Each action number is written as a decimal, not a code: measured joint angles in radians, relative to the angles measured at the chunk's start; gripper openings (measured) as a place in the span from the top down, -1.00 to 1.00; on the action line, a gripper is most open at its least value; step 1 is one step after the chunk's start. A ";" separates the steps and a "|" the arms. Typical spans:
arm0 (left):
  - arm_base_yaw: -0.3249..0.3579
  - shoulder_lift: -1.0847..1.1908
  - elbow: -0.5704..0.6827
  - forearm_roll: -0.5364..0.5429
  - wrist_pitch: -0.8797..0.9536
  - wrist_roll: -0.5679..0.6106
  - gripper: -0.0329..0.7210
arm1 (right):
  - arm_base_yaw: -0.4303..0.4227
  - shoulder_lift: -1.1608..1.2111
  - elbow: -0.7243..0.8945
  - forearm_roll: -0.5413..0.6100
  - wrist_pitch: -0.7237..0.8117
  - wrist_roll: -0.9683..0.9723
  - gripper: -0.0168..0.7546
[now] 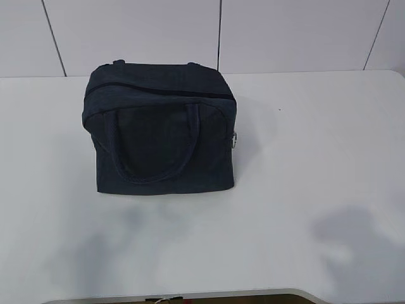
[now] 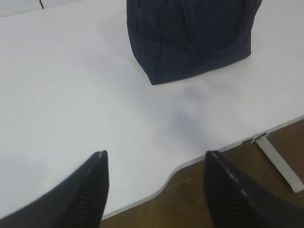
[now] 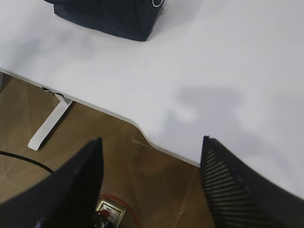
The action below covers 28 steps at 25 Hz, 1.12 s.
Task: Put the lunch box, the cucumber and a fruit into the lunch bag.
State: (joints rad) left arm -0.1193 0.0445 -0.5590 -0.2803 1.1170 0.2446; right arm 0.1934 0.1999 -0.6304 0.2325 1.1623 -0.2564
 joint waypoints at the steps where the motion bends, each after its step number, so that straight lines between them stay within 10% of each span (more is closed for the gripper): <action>1: 0.000 -0.016 0.009 -0.001 -0.007 -0.006 -0.29 | 0.000 -0.017 0.010 -0.002 0.000 0.000 -0.37; 28: 0.000 -0.033 0.054 -0.013 -0.012 -0.028 -0.16 | 0.000 -0.216 0.126 -0.131 -0.022 0.050 -0.37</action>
State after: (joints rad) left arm -0.1193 0.0113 -0.5055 -0.2932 1.1054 0.2165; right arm 0.1934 -0.0160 -0.5045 0.1018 1.1406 -0.2066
